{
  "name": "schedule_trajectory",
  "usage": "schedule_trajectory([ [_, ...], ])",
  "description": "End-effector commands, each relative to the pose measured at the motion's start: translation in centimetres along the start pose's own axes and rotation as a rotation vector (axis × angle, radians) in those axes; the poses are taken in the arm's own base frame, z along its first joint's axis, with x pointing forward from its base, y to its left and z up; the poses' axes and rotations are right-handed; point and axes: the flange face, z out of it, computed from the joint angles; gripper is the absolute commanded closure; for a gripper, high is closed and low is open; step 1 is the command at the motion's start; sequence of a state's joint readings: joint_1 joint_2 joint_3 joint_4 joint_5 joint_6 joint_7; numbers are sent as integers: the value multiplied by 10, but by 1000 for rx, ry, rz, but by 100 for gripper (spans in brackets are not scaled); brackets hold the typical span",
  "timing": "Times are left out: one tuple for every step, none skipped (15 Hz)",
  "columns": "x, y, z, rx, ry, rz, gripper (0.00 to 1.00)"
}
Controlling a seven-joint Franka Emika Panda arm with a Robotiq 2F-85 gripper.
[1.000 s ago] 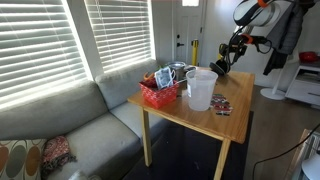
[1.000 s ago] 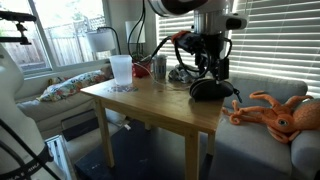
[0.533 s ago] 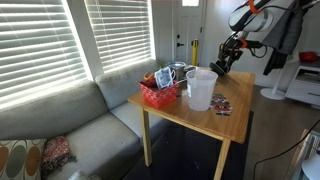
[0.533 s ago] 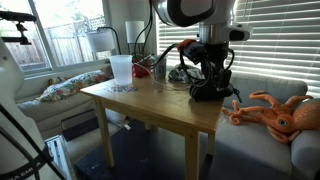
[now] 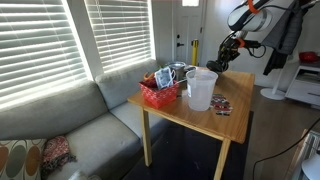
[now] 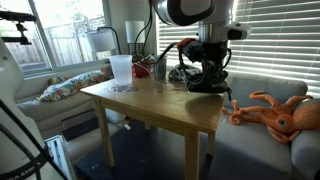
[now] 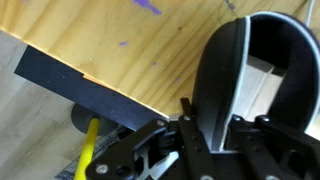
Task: Pick up the black glasses case and put it in the silver cup
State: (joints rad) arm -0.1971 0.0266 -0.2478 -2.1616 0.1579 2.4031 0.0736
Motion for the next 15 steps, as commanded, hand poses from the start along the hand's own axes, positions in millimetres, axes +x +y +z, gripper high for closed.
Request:
schedule_trajectory([
  [-4, -5, -12, -2, 22, 18, 100],
  [-7, -5, -17, -2, 33, 16, 98],
  [-14, -7, -27, 8, 57, 4, 97],
  [-18, -9, -35, 14, 79, -8, 97],
  [-28, -15, -49, 19, 142, -34, 97],
  [-32, -18, -59, 18, 187, -57, 97],
  [-43, -26, -70, 15, 241, -96, 97],
  [-52, -33, -80, 16, 286, -133, 97],
  [-63, -42, -89, 18, 332, -169, 97],
  [-73, -53, -96, 28, 373, -206, 97],
  [-84, -65, -101, 41, 401, -226, 97],
  [-95, -77, -107, 59, 419, -246, 97],
  [-105, -89, -113, 77, 450, -261, 97],
  [-116, -102, -121, 94, 470, -284, 97],
  [-124, -115, -130, 107, 503, -302, 97],
])
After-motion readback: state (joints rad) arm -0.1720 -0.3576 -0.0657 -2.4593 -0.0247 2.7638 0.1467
